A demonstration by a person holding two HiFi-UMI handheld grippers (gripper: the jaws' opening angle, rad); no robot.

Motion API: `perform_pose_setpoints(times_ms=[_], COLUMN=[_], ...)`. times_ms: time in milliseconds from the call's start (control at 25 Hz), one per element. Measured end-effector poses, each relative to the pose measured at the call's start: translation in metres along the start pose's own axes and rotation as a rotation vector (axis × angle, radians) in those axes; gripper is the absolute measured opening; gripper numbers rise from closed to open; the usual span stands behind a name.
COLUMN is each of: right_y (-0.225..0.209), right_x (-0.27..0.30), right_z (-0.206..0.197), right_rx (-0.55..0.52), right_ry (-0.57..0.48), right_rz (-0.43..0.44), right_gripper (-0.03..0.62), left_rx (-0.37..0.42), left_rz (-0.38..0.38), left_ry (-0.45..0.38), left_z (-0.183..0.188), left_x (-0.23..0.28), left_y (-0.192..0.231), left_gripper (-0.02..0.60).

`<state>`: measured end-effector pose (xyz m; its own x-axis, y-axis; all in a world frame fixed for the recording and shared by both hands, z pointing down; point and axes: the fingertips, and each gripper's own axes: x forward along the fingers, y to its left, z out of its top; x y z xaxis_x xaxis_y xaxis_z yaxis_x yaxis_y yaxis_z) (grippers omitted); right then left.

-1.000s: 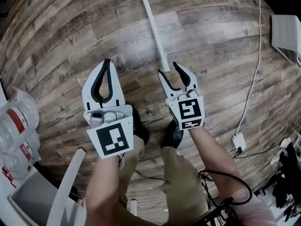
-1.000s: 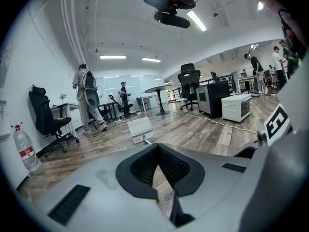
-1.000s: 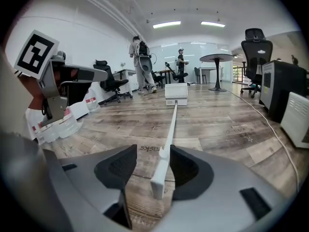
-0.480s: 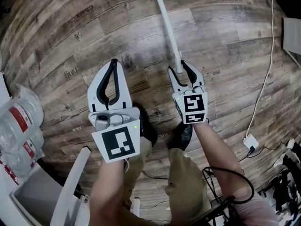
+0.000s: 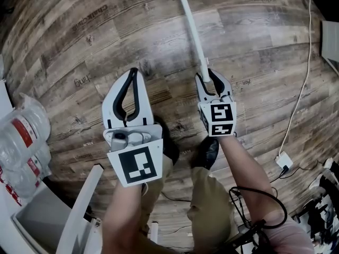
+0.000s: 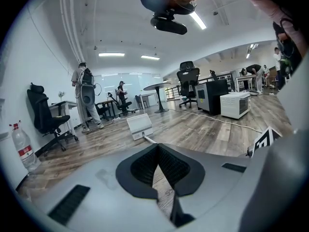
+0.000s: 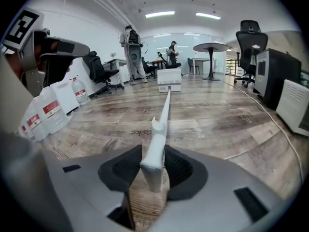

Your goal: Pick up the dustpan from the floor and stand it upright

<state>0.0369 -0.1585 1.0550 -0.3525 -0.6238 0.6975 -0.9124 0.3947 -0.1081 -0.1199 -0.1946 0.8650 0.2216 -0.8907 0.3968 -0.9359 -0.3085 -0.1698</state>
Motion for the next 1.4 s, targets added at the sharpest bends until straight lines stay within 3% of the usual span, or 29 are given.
perform_pose_setpoints(times_ms=[400, 960, 1400], right_y=[-0.013, -0.005, 0.005], right_x=[-0.025, -0.079, -0.127], right_z=[0.027, 0.093, 0.154], right_rx=[0.052, 0.067, 0.067], right_ry=[-0.002, 0.000, 0.007], right_rz=[-0.032, -0.047, -0.061], right_gripper=[0.130, 0.127, 0.127], left_rx=[-0.031, -0.046, -0.056], left_rz=[0.030, 0.055, 0.066], left_ry=[-0.008, -0.047, -0.119], left_z=[0.020, 0.089, 0.166], left_x=[-0.014, -0.040, -0.066], left_y=[0.005, 0.022, 0.044], left_gripper=[0.009, 0.009, 0.009])
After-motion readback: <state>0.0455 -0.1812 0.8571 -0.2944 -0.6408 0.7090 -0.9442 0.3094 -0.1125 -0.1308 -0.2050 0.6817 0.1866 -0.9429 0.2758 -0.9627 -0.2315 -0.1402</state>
